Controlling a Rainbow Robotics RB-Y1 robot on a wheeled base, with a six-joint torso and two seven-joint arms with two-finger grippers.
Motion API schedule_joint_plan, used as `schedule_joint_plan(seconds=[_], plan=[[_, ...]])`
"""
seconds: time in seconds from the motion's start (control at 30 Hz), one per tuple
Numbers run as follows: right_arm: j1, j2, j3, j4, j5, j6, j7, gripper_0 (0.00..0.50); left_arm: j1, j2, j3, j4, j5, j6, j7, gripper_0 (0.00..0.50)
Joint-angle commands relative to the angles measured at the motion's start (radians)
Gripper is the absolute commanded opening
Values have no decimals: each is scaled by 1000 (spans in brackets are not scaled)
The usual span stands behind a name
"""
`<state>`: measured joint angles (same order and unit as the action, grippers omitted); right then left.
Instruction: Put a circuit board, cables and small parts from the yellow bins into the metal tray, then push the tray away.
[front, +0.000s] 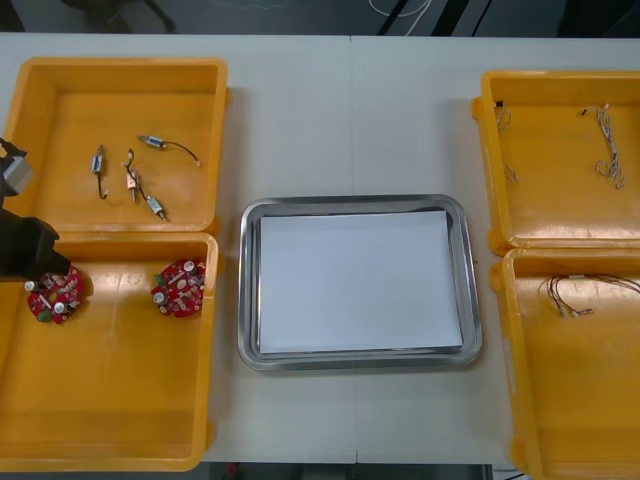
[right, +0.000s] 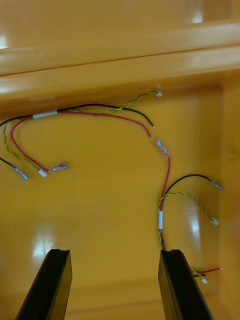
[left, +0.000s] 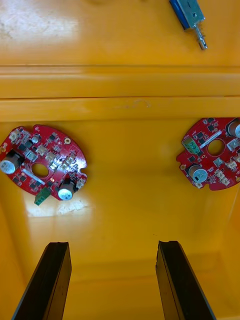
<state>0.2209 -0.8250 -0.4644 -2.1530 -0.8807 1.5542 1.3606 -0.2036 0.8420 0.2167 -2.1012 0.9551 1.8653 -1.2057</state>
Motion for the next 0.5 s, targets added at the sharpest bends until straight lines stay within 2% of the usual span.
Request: schedule_joint_plan(seconds=[0.03, 0.13, 0.33, 0.5], plan=[[83, -85, 15, 13, -14, -85, 43, 500, 93, 75, -20, 3, 28, -106, -184, 500], [87, -103, 35, 48, -27, -121, 55, 500, 118, 88, -34, 10, 31, -166, -198, 500], [89, -140, 66, 134, -101, -187, 90, 500, 171, 120, -79, 27, 37, -304, -222, 500], [92, -166, 101, 180, -110, -246, 146, 500, 204, 150, -96, 38, 42, -380, -241, 500]])
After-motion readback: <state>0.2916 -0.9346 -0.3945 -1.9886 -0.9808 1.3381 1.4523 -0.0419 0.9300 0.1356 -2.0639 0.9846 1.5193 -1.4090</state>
